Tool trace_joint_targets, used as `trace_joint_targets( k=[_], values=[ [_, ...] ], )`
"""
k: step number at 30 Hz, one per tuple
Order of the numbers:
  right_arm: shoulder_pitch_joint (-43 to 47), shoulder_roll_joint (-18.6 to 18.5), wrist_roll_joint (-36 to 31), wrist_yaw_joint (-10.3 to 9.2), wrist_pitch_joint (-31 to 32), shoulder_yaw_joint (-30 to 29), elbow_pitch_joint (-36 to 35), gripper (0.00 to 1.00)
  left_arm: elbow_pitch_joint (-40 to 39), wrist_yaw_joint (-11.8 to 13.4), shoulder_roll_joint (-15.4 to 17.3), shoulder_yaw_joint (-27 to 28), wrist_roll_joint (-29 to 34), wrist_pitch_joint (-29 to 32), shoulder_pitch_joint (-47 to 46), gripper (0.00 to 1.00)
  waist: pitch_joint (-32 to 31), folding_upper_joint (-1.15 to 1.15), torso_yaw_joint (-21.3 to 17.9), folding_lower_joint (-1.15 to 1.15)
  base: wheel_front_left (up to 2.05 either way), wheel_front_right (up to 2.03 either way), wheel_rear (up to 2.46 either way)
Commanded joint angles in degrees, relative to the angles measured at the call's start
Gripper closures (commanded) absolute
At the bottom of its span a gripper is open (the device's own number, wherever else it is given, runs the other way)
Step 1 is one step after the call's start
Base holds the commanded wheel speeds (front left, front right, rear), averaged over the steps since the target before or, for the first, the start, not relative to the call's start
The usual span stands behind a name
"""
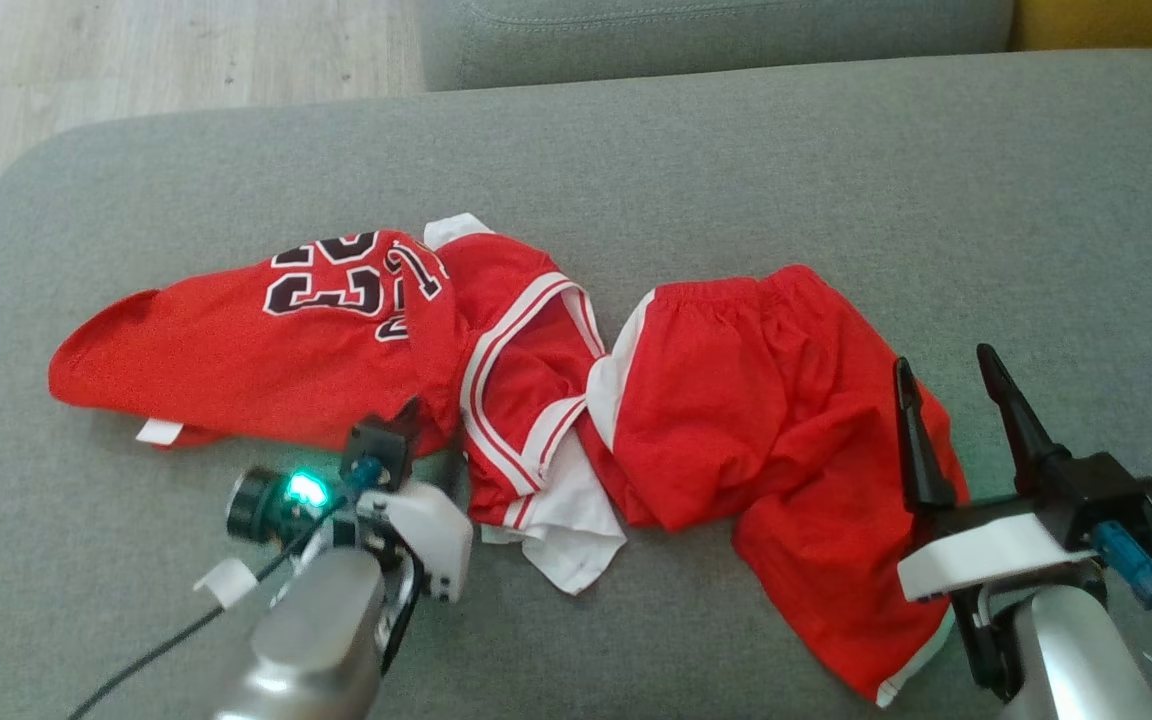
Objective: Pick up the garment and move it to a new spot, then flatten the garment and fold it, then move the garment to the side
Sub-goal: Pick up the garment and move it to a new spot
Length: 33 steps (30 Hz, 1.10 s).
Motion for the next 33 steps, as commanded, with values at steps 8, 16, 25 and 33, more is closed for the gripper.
trace_joint_targets(
  k=[8, 16, 25, 33],
  values=[
    [1.56, -0.12, -1.12, 0.39, -0.22, -0.25, -1.18, 0.0, -1.9, -2.35, 1.18, 2.94, -0.52, -7.79, -9.61, 1.0, -1.6, 0.0, 2.24, 0.0, 0.0, 0.0, 0.0],
    [1.9, -0.12, -1.02, 0.39, -0.22, 1.25, -1.33, 0.0, -2.75, -7.12, 0.71, 2.75, -3.7, -7.24, -9.54, 0.0, -0.78, 0.0, 1.25, 0.0, 0.0, 0.0, 0.0],
    [-0.23, -0.12, -2.28, 0.39, -0.22, 1.02, -1.47, 0.0, 5.23, -6.93, 0.0, -2.67, -4.41, -3.6, -12.03, 1.0, 3.98, 0.0, -2.16, 0.0, 0.0, 0.0, 0.0],
    [2.01, -0.12, -2.66, 0.39, -0.22, -0.75, -1.43, 0.0, -5.42, -0.08, 6.64, 0.96, -0.69, -8.33, -20.72, 1.0, 1.06, 0.0, 1.86, 0.0, 0.0, 0.0, 0.0]
  ],
)
